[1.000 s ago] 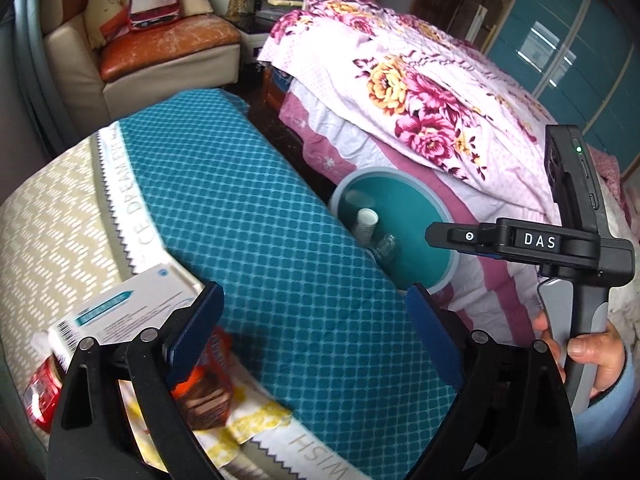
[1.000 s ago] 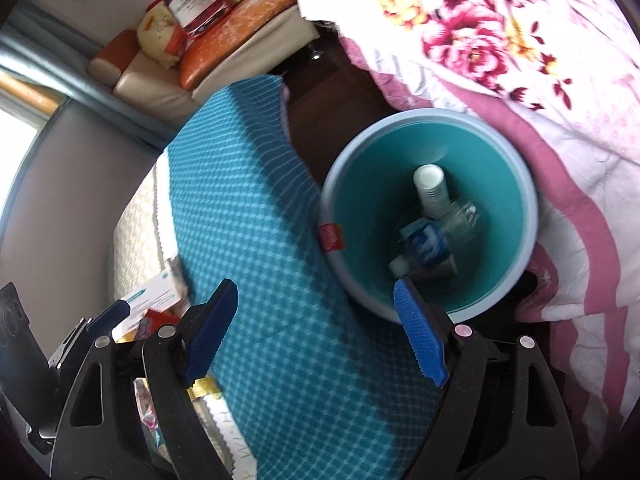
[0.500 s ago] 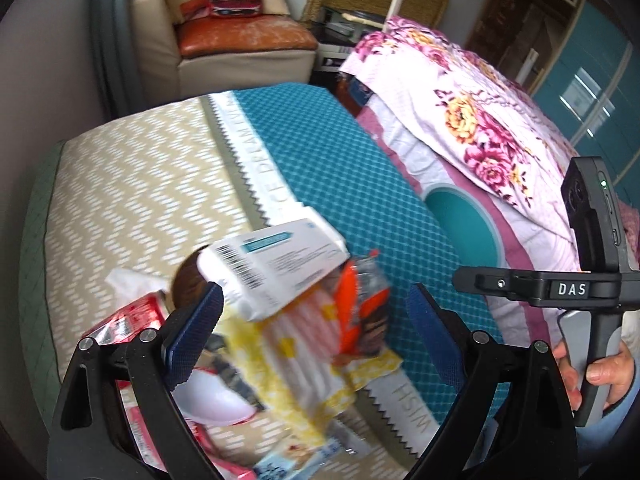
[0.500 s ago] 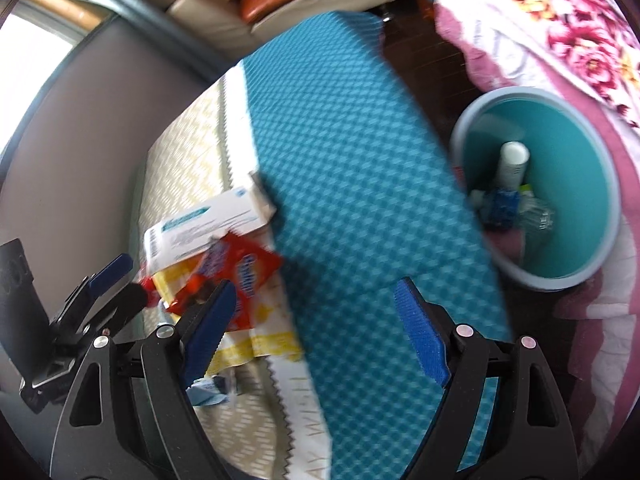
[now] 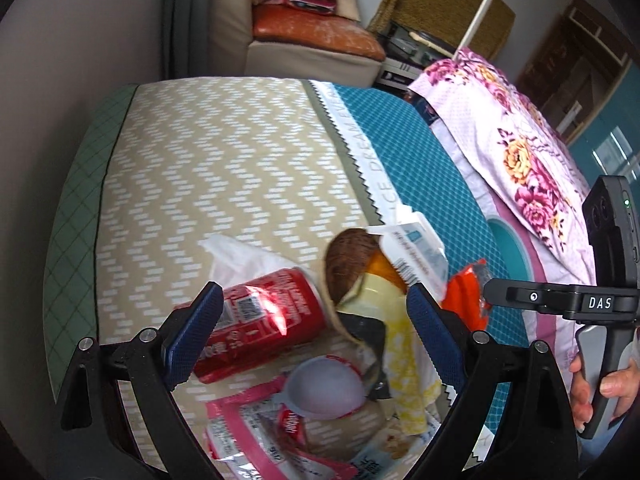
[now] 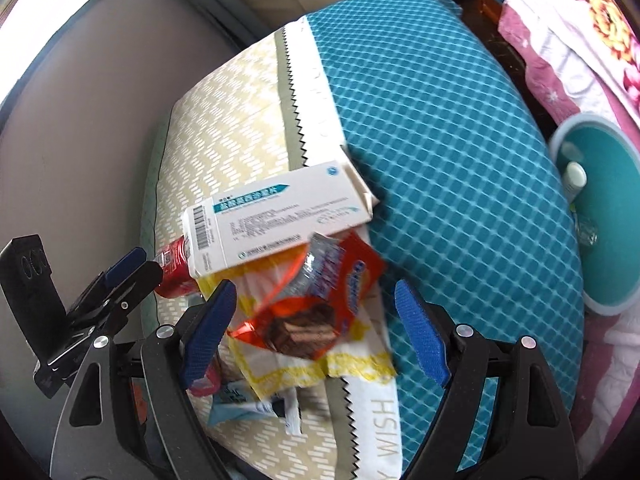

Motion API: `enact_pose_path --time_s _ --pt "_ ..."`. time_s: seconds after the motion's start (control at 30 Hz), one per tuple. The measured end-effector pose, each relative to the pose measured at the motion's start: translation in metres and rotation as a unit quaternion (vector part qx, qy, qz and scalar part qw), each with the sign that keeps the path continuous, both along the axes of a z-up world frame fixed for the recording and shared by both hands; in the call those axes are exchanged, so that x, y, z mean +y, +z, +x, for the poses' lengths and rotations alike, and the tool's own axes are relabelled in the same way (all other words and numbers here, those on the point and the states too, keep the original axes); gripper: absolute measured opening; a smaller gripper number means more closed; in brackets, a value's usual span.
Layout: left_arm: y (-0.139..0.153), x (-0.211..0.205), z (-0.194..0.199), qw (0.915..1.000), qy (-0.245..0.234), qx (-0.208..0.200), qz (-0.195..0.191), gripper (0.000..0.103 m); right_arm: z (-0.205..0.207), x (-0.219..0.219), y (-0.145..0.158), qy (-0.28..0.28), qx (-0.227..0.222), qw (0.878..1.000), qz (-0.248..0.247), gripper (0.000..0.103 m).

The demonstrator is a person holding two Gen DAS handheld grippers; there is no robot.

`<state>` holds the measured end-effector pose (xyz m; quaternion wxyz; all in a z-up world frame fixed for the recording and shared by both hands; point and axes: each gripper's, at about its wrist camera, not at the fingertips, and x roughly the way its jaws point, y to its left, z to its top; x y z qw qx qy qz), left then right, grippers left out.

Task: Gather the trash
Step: 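Grasp the white medicine box with the left tool while the right tool grasps the Ovaltine wrapper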

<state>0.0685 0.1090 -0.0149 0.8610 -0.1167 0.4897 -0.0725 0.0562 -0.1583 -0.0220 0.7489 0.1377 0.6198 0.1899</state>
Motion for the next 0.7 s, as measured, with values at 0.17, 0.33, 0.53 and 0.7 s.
enact_pose_path --time_s 0.17,0.33,0.53,0.7 --pt "-0.006 0.011 0.004 0.9999 0.009 0.01 0.001 0.093 0.003 0.014 -0.018 0.014 0.025 1.0 -0.007 0.078" --pt "-0.008 0.006 0.008 0.9997 -0.007 0.015 0.017 0.093 -0.001 0.003 -0.031 0.005 0.036 0.999 -0.003 0.078" --pt "-0.006 -0.013 0.016 0.9981 -0.043 0.019 0.039 0.093 -0.011 -0.019 -0.031 0.018 0.028 0.999 0.015 0.034" --pt "0.006 -0.046 0.021 0.9916 -0.104 0.013 0.076 0.093 -0.018 -0.045 -0.022 0.012 0.012 1.0 0.018 0.024"
